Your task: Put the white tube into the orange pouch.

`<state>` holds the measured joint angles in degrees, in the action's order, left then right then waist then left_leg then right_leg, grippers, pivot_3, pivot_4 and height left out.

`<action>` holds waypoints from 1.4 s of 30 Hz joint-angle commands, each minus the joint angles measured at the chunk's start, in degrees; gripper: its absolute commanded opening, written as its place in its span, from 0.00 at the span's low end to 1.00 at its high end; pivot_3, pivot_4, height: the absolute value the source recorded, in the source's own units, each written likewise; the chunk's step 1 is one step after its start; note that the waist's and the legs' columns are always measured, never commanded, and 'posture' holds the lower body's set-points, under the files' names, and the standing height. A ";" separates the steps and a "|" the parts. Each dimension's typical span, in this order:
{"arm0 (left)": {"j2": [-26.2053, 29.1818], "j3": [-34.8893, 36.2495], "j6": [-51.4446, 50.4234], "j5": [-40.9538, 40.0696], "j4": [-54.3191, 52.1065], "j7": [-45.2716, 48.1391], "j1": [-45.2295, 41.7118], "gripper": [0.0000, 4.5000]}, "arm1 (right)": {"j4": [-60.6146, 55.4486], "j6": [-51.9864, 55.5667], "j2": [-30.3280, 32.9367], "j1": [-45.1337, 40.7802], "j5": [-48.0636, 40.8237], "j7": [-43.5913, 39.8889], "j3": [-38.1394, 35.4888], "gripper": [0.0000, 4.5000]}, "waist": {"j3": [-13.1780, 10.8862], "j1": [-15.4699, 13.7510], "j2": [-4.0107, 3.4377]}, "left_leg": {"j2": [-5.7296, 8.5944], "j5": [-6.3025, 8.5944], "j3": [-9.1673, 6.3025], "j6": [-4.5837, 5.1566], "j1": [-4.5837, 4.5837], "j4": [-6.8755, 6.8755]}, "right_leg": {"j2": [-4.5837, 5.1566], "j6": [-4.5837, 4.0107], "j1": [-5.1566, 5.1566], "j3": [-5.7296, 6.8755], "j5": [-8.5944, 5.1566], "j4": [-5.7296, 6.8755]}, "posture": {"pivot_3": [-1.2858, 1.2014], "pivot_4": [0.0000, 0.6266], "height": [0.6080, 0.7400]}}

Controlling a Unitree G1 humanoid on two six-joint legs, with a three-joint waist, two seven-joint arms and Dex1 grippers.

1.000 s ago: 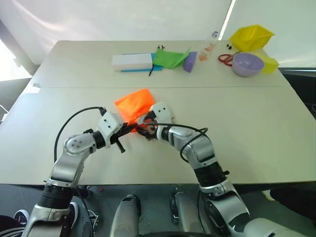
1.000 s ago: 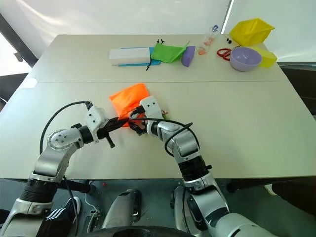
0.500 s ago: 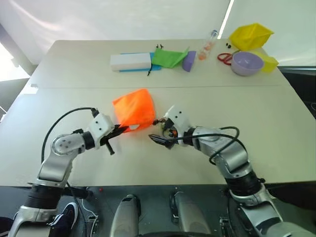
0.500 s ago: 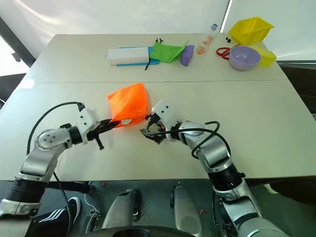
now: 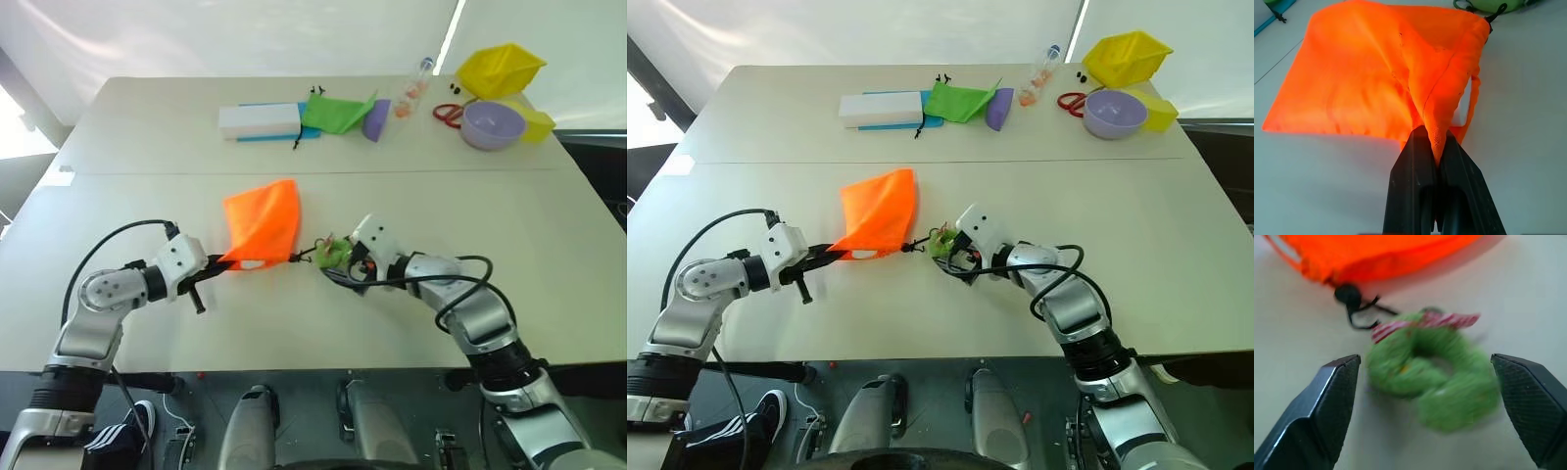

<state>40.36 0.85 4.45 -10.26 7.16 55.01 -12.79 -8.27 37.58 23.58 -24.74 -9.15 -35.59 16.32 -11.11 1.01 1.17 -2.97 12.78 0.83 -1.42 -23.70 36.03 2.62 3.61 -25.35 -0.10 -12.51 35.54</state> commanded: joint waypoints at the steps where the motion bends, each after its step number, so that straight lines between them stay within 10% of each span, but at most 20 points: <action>1: 0.78 1.12 1.69 0.46 0.73 -0.18 -0.37 0.00 | 2.48 -2.28 -2.31 -1.65 1.05 1.12 0.14 0.99 | 0.00 0.06 0.01 | 0.00 0.00 0.00 0.00 0.00 0.03 | 0.00 0.00 0.00 0.00 0.00 0.01 | 0.52 0.24 1.00; 5: 0.61 1.14 1.91 0.49 1.20 -0.53 -0.10 0.00 | 4.16 -1.77 -3.56 -1.17 0.78 1.90 -1.44 0.82 | 0.01 -0.09 0.02 | 0.00 0.00 0.00 0.00 0.02 0.07 | 0.01 -0.01 0.03 0.00 0.01 0.03 | 0.52 0.24 1.00; 12: 0.27 1.13 2.55 0.36 2.28 -0.69 -0.18 0.00 | 1.77 -1.23 -2.74 -0.24 -0.67 0.83 -3.91 0.04 | 0.01 -0.08 0.01 | -0.01 0.00 0.01 0.00 0.01 0.04 | 0.00 0.00 0.03 0.00 0.01 0.02 | 0.52 0.24 1.00; 19: 0.06 2.30 -6.34 -7.60 1.12 4.67 -0.89 0.17 | -4.42 -0.75 -0.28 1.77 -3.27 -1.67 -6.01 0.00 | 0.01 -0.12 0.01 | -0.01 0.00 0.01 0.00 0.02 0.08 | 0.00 0.00 0.03 0.00 0.01 0.06 | 0.52 0.24 1.00; 25: 1.67 2.91 -8.76 -12.12 -1.86 10.51 0.37 0.83 | -8.35 0.00 2.47 4.36 -5.38 -3.71 -7.31 0.00 | 0.01 -0.14 0.01 | 0.00 0.00 0.01 0.00 0.01 0.10 | 0.01 0.00 0.04 0.00 0.01 0.04 | 0.52 0.24 1.00; 42: -2.85 -1.68 -14.84 -14.29 1.77 15.90 -16.34 0.83 | -9.63 0.66 5.41 7.91 -5.13 -1.69 -8.65 0.00 | 0.01 -0.41 0.03 | 0.01 -0.01 -0.02 0.01 0.09 0.19 | -0.06 0.02 0.10 -0.02 0.00 0.23 | 0.52 0.24 1.00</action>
<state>38.56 0.09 -10.86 -24.84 8.15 71.01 -27.43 -15.81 39.52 29.55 -16.29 -14.22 -38.06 8.85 -11.10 0.60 1.21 -2.95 12.77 0.81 -1.41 -23.61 36.25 2.57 3.63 -25.24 -0.12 -12.52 35.80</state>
